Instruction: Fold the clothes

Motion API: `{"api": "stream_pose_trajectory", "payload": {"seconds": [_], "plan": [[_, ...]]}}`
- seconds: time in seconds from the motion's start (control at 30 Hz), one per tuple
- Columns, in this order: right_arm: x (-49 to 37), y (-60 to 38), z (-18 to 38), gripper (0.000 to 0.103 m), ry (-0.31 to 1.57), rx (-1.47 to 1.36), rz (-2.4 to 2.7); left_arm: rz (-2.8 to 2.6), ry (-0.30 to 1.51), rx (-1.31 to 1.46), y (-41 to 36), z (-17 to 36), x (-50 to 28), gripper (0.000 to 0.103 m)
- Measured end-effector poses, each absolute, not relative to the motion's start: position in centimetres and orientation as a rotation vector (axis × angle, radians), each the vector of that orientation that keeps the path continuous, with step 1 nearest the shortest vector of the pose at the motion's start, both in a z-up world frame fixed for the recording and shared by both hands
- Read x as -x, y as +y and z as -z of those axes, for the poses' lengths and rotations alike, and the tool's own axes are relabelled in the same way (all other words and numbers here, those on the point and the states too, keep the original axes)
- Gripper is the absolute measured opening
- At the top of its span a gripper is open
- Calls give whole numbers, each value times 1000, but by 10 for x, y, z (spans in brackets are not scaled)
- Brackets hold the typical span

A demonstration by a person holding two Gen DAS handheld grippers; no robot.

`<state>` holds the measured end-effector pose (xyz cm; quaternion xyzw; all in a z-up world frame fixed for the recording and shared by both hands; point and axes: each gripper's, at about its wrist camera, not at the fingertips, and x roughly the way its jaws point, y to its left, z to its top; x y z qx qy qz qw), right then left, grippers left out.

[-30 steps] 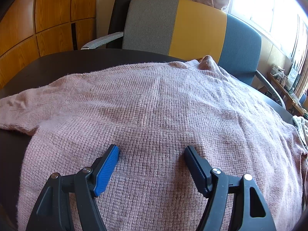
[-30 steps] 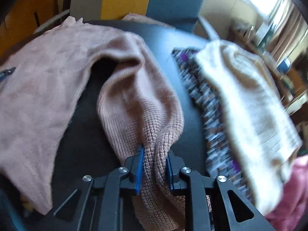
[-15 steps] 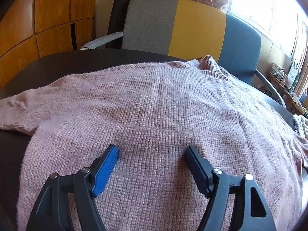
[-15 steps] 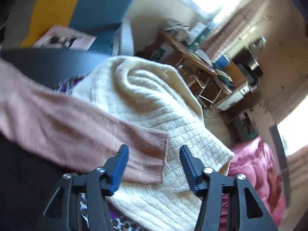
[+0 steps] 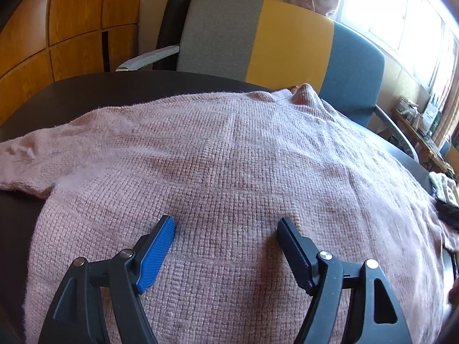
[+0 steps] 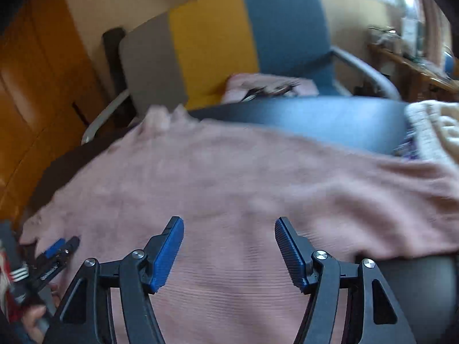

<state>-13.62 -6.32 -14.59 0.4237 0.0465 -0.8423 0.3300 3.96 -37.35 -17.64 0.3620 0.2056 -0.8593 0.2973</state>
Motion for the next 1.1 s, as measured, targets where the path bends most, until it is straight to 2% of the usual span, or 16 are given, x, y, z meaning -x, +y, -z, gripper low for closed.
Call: {"api": "stream_pose_trajectory", "payload": {"seconds": [0.1,0.23,0.27,0.33,0.47,0.63,0.93,1.1], "plan": [[116,-83,180,67,259,-1109,2217,2308,540,-963,-369,176,-56,75],[116,-91,184,74,339,-1061,2199,2310,592,-926,-376,177,-62,75],[120,-95,185,75,348,-1060,2201,2301,581,-939,-380,177,-55,76],[131,-102,188,83,364,-1056,2207,2282,561,-964,-387,178,-40,85],[151,-114,192,87,386,-1053,2216,2242,519,-1012,-402,178,-10,89],[166,-118,195,98,367,-1067,2198,2230,512,-1026,-410,178,3,90],[136,-96,191,101,335,-1038,2109,2265,582,-941,-385,179,-36,88],[136,-99,194,103,360,-1071,2086,2249,540,-963,-382,180,-31,89]]}}
